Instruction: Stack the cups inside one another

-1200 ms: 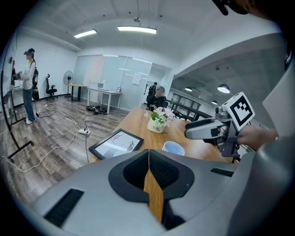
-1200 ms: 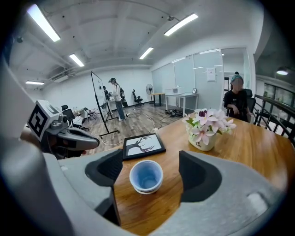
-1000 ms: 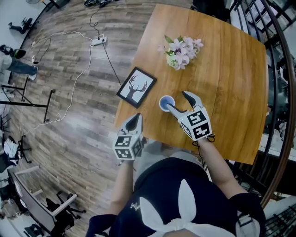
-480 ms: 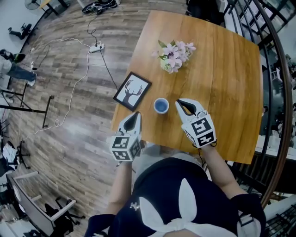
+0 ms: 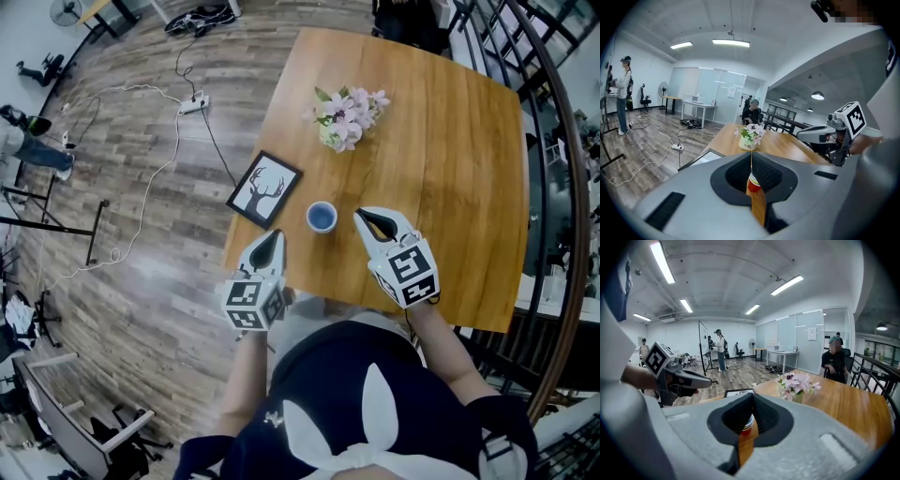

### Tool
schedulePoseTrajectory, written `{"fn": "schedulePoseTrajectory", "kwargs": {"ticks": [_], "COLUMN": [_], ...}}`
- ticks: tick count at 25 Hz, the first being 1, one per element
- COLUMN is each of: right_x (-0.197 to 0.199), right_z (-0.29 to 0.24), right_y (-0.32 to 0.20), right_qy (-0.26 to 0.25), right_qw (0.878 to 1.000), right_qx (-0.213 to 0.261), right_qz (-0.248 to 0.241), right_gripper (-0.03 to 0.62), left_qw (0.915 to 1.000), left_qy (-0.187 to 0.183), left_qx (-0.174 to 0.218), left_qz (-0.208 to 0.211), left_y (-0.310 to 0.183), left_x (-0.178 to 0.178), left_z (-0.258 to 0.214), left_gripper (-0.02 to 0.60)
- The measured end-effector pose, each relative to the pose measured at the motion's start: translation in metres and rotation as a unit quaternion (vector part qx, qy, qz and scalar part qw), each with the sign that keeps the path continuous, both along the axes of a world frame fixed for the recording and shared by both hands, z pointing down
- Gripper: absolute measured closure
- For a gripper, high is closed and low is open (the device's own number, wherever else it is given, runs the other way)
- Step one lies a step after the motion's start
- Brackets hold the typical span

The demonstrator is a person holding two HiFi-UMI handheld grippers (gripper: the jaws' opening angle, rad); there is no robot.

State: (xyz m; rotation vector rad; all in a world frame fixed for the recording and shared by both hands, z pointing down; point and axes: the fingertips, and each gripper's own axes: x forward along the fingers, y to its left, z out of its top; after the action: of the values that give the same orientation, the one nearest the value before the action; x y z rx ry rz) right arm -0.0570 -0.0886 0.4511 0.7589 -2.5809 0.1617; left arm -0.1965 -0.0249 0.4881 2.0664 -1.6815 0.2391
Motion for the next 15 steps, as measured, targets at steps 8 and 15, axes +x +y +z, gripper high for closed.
{"fn": "schedulePoseTrajectory", "kwargs": {"ticks": [8,15], "right_x": [0.003,0.005], "right_z": [-0.003,-0.002], "right_y": [0.008,0.011], "right_qy": [0.002,0.004], "right_qw": [1.000,1.000], "right_qx": [0.004,0.004], "right_qz": [-0.006,-0.008], "right_gripper": [0.597,0.597], "left_qw": [1.0000,0.9999], "left_qy": [0.001,0.004], "left_qx": [0.003,0.007], "left_qz": [0.007,0.010], "left_y": [0.001,-0.002], "left_x": [0.010,0.017], "left_z": [-0.001,-0.001], "left_gripper": [0.561,0.560]}}
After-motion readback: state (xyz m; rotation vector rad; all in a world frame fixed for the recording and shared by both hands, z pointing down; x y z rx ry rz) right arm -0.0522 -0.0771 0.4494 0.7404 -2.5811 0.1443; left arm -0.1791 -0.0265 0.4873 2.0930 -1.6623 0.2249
